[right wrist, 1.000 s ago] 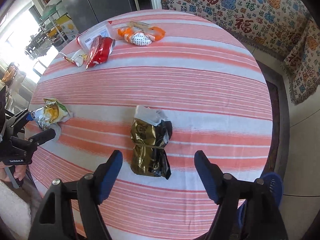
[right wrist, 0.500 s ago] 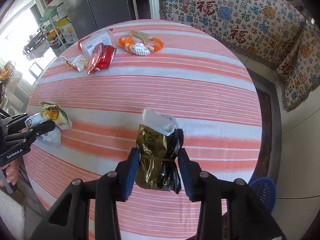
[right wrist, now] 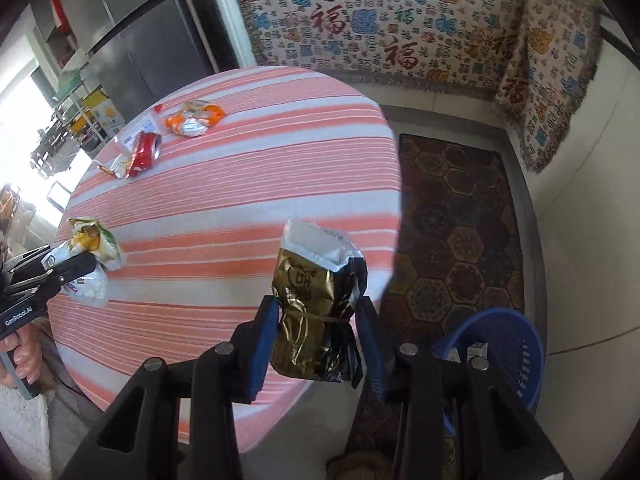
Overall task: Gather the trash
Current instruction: 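Carry both items over the blue wastebasket and open both tools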
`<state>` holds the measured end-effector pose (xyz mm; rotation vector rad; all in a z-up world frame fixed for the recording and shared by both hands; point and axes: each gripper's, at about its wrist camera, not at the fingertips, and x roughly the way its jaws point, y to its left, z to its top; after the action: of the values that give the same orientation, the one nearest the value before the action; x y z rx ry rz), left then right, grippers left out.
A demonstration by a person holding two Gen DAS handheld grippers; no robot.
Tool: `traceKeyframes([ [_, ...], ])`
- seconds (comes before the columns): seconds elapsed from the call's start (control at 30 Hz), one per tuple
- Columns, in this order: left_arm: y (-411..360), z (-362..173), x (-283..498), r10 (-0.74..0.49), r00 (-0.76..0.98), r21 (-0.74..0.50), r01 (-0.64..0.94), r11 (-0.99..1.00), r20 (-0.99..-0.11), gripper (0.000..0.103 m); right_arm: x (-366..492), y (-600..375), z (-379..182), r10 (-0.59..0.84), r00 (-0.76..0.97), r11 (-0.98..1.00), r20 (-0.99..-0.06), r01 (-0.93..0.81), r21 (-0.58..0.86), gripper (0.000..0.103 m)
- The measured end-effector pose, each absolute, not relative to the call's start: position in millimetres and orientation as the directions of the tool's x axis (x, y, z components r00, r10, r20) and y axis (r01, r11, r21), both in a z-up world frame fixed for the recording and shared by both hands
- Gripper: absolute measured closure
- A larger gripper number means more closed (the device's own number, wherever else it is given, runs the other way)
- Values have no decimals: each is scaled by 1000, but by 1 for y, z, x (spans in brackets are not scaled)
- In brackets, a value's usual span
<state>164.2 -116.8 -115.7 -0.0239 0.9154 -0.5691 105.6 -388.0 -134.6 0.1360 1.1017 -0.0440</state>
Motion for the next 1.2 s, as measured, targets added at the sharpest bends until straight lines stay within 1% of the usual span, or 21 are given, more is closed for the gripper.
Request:
traceKeyframes([
  [0.13, -185, -109, 161, -539, 426, -282, 531, 799, -727, 77, 73, -448, -138, -21, 450, 970, -893, 226, 91, 63],
  [0.3, -273, -116, 157, -585, 347, -297, 611, 734, -733, 77, 33, -512, -148, -104, 434, 929, -895, 365, 69, 62],
  [0.47, -356, -141, 152, -595, 274, -299, 665, 685, -755, 77, 4, -562, -168, -165, 417, 879, -894, 473, 59, 62],
  [0.6, -409, -168, 151, -587, 231, -293, 692, 660, -776, 77, -10, -598, -192, -175, 408, 837, -896, 541, 83, 62],
  [0.9, -477, -219, 151, -563, 162, -302, 708, 638, -810, 77, -36, -662, -249, -136, 385, 751, -913, 641, 158, 62],
  [1.2, -521, -248, 151, -518, 137, -268, 729, 630, -844, 76, -44, -682, -264, -136, 352, 726, -926, 671, 148, 62],
])
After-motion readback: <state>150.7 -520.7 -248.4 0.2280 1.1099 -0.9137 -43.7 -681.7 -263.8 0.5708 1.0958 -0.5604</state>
